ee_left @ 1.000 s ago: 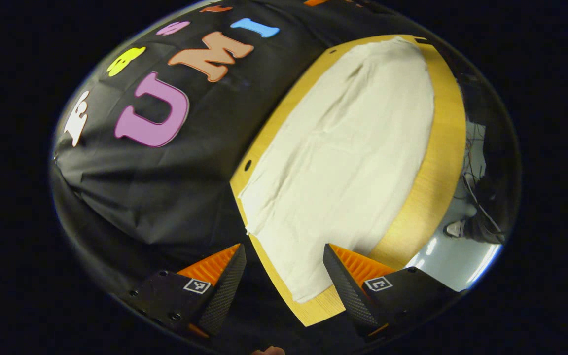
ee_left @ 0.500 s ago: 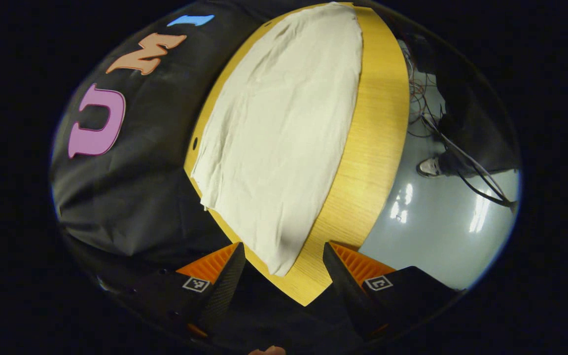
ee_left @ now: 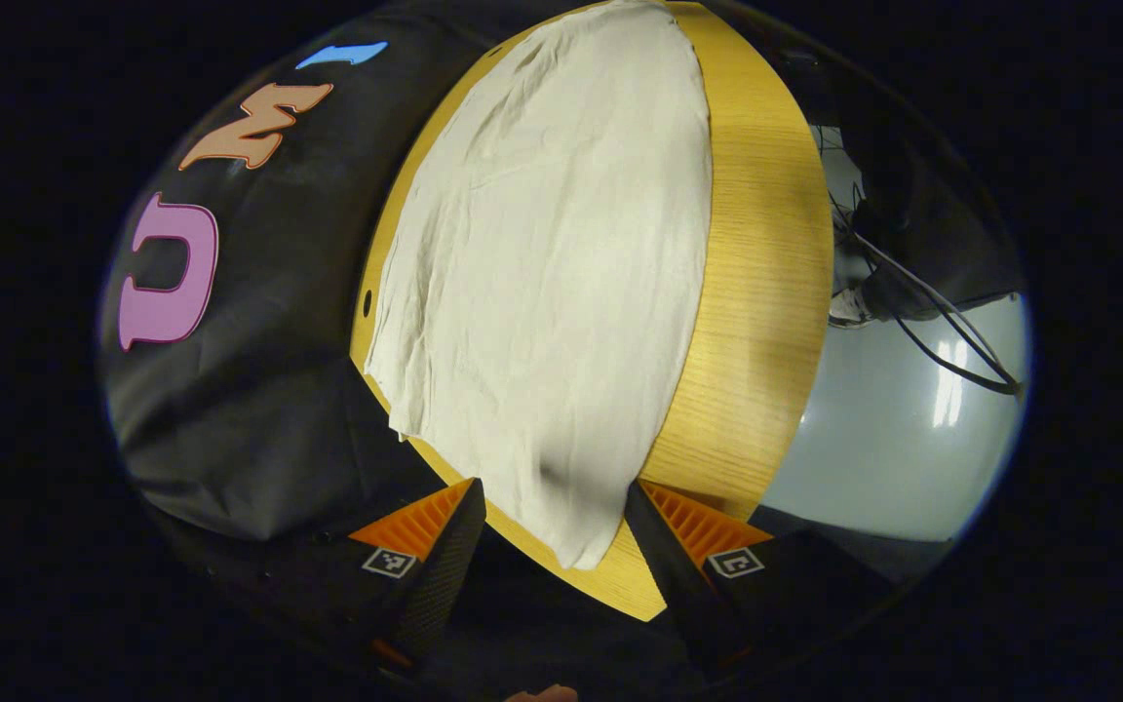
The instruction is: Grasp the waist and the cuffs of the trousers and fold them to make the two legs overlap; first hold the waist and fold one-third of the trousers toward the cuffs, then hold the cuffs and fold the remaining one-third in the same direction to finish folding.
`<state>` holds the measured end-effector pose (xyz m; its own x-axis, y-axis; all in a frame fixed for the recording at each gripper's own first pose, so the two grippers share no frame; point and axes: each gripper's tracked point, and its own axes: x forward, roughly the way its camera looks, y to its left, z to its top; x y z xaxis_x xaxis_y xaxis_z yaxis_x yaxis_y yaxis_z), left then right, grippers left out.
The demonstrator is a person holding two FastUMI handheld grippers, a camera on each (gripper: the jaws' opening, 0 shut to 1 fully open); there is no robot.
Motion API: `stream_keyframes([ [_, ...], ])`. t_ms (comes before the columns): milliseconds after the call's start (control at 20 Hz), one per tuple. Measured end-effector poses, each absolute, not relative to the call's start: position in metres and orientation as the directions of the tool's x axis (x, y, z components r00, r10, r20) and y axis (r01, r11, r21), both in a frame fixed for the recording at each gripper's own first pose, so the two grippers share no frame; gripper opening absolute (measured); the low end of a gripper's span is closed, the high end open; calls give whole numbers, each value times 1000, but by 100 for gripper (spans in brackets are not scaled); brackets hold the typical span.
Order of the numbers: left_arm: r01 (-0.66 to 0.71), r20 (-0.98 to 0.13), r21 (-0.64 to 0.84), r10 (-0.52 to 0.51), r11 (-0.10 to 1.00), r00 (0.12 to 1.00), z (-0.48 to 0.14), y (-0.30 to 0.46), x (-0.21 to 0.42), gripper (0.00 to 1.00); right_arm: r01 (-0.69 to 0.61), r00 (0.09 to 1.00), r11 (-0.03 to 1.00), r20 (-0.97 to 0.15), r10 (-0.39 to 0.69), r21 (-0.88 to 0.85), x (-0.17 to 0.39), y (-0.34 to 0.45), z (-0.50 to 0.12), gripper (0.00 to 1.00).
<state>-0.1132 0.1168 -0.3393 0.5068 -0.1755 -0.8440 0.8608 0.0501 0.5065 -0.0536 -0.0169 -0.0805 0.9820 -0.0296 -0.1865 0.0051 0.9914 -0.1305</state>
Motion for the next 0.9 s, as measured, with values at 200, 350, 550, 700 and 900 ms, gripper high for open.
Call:
stream_keyframes([
  [200, 847, -832, 529, -169, 47, 529, -339, 114, -98, 91, 1, 981, 990, -191, -29, -144, -52, -18, -83, 98],
  [350, 855, -841, 518, -161, 38, 517, -342, 110, -99, 89, -11, 980, 986, -199, -23, -168, -50, -20, -86, 98],
  [550, 876, -865, 481, -135, 44, 482, -352, 109, -106, 53, -50, 974, 973, -226, -2, -224, -50, -25, -98, 98],
  [700, 885, -877, 462, -122, 55, 465, -357, 109, -109, 29, -78, 966, 958, -259, 4, -275, -52, -37, -112, 98],
  [900, 894, -889, 441, -103, 76, 447, -359, 109, -110, 6, -145, 948, 922, -318, 25, -359, -59, -48, -136, 98],
])
